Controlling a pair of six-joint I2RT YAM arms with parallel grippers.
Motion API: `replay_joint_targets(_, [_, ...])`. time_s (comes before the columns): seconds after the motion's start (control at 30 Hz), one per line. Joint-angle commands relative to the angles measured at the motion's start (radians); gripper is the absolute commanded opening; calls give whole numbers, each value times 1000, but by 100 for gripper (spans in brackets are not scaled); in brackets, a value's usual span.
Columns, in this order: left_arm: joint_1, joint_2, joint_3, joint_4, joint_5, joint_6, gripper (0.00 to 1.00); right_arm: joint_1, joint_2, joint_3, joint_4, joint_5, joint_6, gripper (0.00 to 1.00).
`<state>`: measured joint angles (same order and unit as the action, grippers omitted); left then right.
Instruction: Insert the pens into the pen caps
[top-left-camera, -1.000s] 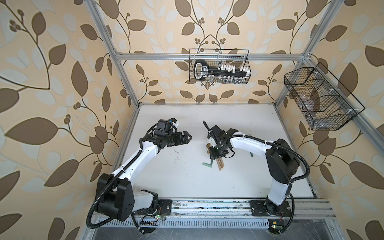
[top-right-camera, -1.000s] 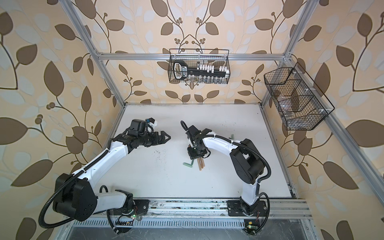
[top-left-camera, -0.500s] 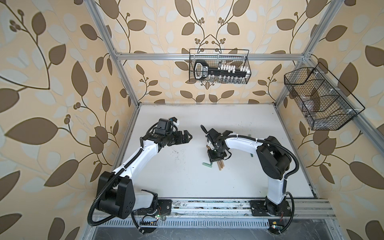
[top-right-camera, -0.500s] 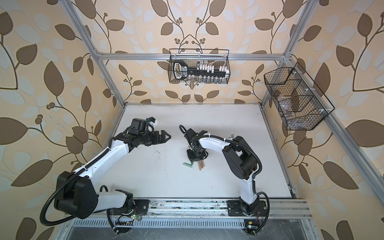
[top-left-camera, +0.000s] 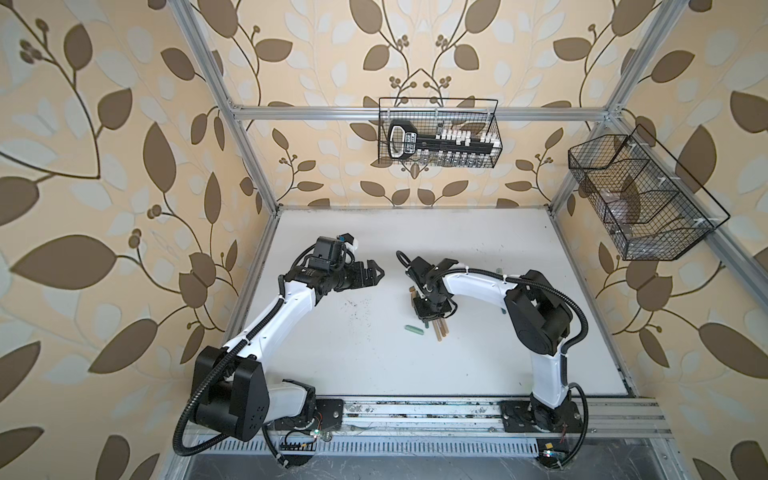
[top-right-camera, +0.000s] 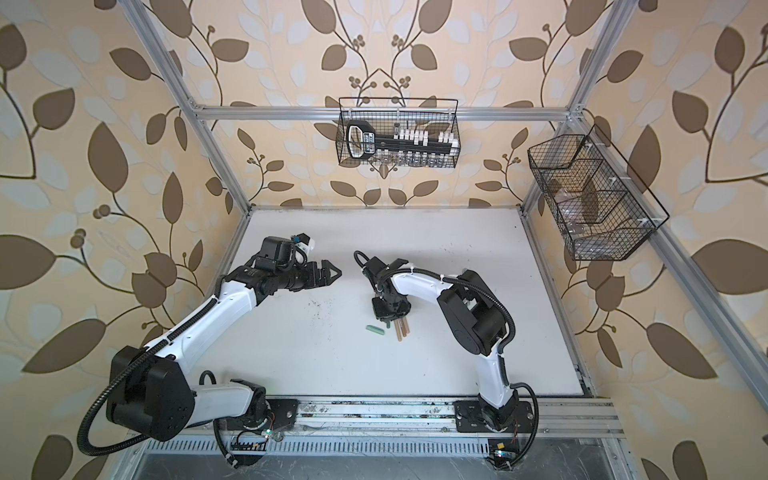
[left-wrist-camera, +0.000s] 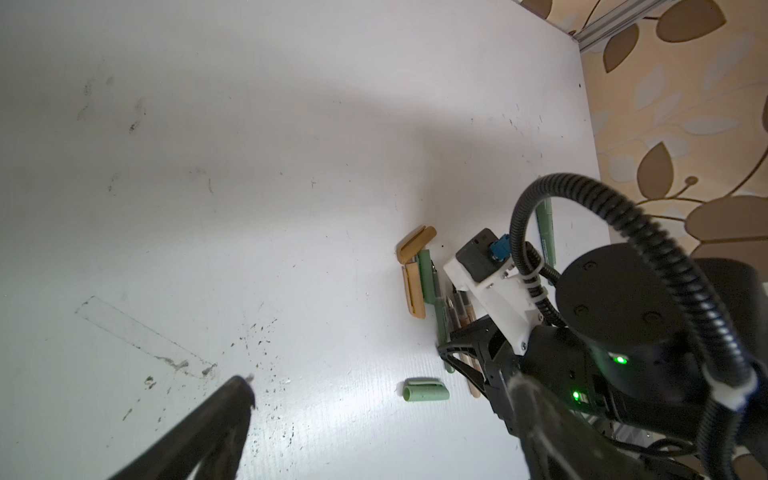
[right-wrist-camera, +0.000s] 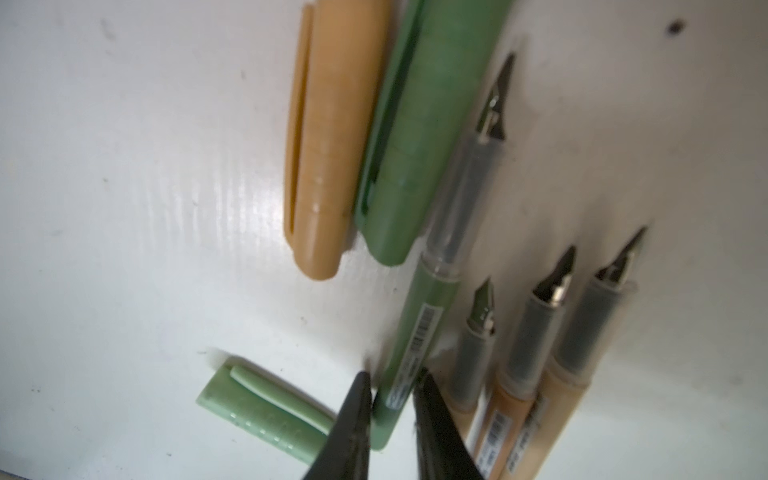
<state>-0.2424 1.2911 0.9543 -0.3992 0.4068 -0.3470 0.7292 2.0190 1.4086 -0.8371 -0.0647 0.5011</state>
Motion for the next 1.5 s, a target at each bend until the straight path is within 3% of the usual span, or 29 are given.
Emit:
replay_joint_targets(0.0, [0, -12, 21, 15, -10, 5, 99, 4, 43, 15, -52, 32, 24, 20])
replay_joint_targets(0.6, [0, -18, 27, 15, 7, 13, 99, -42, -48, 9, 32, -18, 67, 9])
replay_joint_targets(0.9, [0, 9, 37, 106, 238, -8, 98, -60, -213, -113, 321, -174, 53, 7])
replay_joint_targets(1.2, [-1, 40, 25, 327, 483, -132, 85, -53, -382, -277, 688, -309, 87, 6])
replay_joint_targets(1.47, [-3, 60, 32, 406, 544, -184, 53, -44, -453, -338, 939, -403, 161, 6])
